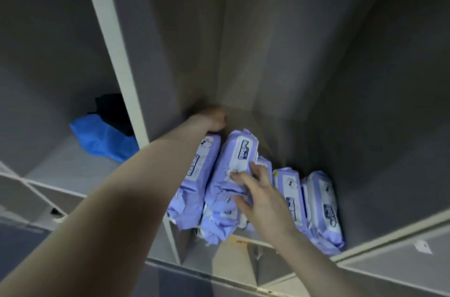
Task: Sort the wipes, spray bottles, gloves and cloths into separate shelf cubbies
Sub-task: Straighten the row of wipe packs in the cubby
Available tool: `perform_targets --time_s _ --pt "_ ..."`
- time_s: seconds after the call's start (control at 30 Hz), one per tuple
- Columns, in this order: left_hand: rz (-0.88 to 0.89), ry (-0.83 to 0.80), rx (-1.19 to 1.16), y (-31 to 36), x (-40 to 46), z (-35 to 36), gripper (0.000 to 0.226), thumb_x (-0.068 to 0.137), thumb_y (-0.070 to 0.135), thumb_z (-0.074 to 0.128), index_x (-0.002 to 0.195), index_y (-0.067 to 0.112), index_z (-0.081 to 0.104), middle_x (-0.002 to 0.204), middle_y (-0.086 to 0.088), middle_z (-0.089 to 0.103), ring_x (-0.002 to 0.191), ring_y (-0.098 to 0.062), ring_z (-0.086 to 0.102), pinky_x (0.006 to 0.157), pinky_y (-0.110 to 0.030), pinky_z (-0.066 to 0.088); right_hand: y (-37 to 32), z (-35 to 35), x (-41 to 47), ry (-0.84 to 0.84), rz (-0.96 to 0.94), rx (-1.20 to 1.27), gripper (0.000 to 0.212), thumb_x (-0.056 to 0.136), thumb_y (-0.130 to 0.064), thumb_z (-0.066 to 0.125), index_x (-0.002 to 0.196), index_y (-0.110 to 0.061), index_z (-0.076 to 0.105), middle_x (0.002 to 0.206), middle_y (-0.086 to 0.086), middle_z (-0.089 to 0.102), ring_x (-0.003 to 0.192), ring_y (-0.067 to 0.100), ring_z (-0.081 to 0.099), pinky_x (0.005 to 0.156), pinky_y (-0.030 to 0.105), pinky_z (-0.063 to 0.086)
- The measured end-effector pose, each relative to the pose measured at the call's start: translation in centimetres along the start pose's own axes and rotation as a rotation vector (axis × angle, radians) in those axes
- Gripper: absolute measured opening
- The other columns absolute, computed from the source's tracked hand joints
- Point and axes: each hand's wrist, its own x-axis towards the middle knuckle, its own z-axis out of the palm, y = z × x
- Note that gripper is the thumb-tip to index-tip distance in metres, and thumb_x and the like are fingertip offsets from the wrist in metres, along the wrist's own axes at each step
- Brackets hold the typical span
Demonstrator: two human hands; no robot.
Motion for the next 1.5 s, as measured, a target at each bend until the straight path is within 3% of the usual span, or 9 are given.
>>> perform_targets --time_s 0.17,0.27,0.37,0.6,0.77,0.97,1.1,1.4,1.5 --pt "0.166 0.270 -0.087 2.7 -10.1 -0.1 0.041 0.098 0.042 0.038 0.136 0.029 0.044 0.140 -0.002 0.049 0.128 -0.024 0.047 0.099 -0.035 0.041 -0.3 -2.1 3.0 -0.104 0.073 0.211 0.053 0.071 -0.057 0.067 0.116 -0.039 0.045 0.132 -0.006 0.029 0.112 0.020 0.055 0.086 0.037 0.049" --pt "0.200 -0.043 0.014 -0.8 -15.5 3.6 0.089 0.078 0.069 0.052 0.149 0.038 0.010 0.151 0.000 0.030 0.140 -0.019 0.029 0.106 -0.039 0.034 -0.5 -3.2 5.2 -0.392 0.156 0.287 0.094 0.068 -0.058 0.072 0.141 -0.053 0.013 0.156 -0.010 -0.017 0.143 0.020 0.024 0.098 0.030 0.038" --pt "0.261 0.081 0.425 -3.7 -16.5 7.3 0.132 0.047 0.076 0.069 0.151 0.023 0.008 0.155 -0.010 0.028 0.141 -0.026 0.031 0.104 -0.054 0.037 -1.0 -2.7 6.0 -0.483 0.181 0.281 0.099 0.066 -0.061 0.073 0.142 -0.056 0.009 0.145 -0.011 -0.044 0.147 0.020 0.004 0.108 0.033 0.030" --pt "0.350 0.317 0.420 -4.1 -16.3 8.6 0.130 0.031 0.064 0.083 0.141 0.015 0.031 0.132 -0.013 0.058 0.120 -0.029 0.058 0.087 -0.055 0.050 -2.1 -1.2 3.7 -0.430 0.160 0.302 0.077 0.072 -0.042 0.072 0.135 -0.054 0.028 0.147 -0.014 -0.040 0.144 0.017 0.021 0.095 0.030 0.043" --pt "0.175 0.379 0.472 -1.0 -18.5 12.6 0.151 0.044 0.081 0.067 0.148 -0.003 -0.004 0.150 -0.021 0.026 0.140 -0.032 0.027 0.108 -0.065 0.021 -1.8 -2.8 3.6 -0.572 0.153 0.306 0.076 0.075 -0.040 0.070 0.135 -0.057 0.027 0.149 -0.016 -0.037 0.142 0.011 0.025 0.103 0.032 0.040" --pt "0.206 0.564 0.400 -0.8 -18.2 15.7 0.145 0.049 0.075 0.071 0.150 0.004 -0.006 0.159 -0.017 -0.002 0.140 -0.029 0.026 0.110 -0.064 0.012 3.5 -5.1 6.6 -0.238 0.342 0.473 0.069 0.076 -0.059 0.064 0.136 -0.049 0.033 0.149 -0.001 0.033 0.133 0.016 0.039 0.108 0.033 0.037" --pt "0.398 0.724 0.520 -1.3 -17.6 17.8 0.139 0.047 0.065 0.079 0.152 0.020 -0.001 0.158 -0.018 0.005 0.140 -0.033 0.024 0.103 -0.070 0.021 5.8 -3.4 8.3 -0.405 0.433 0.354 0.105 0.049 -0.095 0.044 0.141 -0.053 0.016 0.157 -0.010 0.017 0.145 0.017 0.017 0.118 0.043 0.018" --pt "0.287 0.824 0.627 -2.1 -16.3 18.9 0.060 0.094 0.028 0.032 0.150 0.029 0.012 0.138 -0.019 0.041 0.123 -0.032 0.055 0.099 -0.062 0.031 5.4 -0.9 7.9 -0.423 0.529 0.508 0.080 0.078 -0.083 0.024 0.146 -0.042 0.015 0.158 -0.011 0.008 0.147 0.010 -0.002 0.120 0.038 -0.005" --pt "0.255 0.862 0.672 -2.4 -16.2 19.2 0.092 0.076 0.030 0.064 0.151 0.028 0.010 0.141 -0.020 0.037 0.127 -0.034 0.050 0.103 -0.063 0.023 5.1 0.5 7.0 -0.373 0.604 0.459 0.102 0.064 -0.094 0.018 0.148 -0.038 0.009 0.160 -0.005 0.002 0.148 0.019 -0.006 0.120 0.042 -0.005"
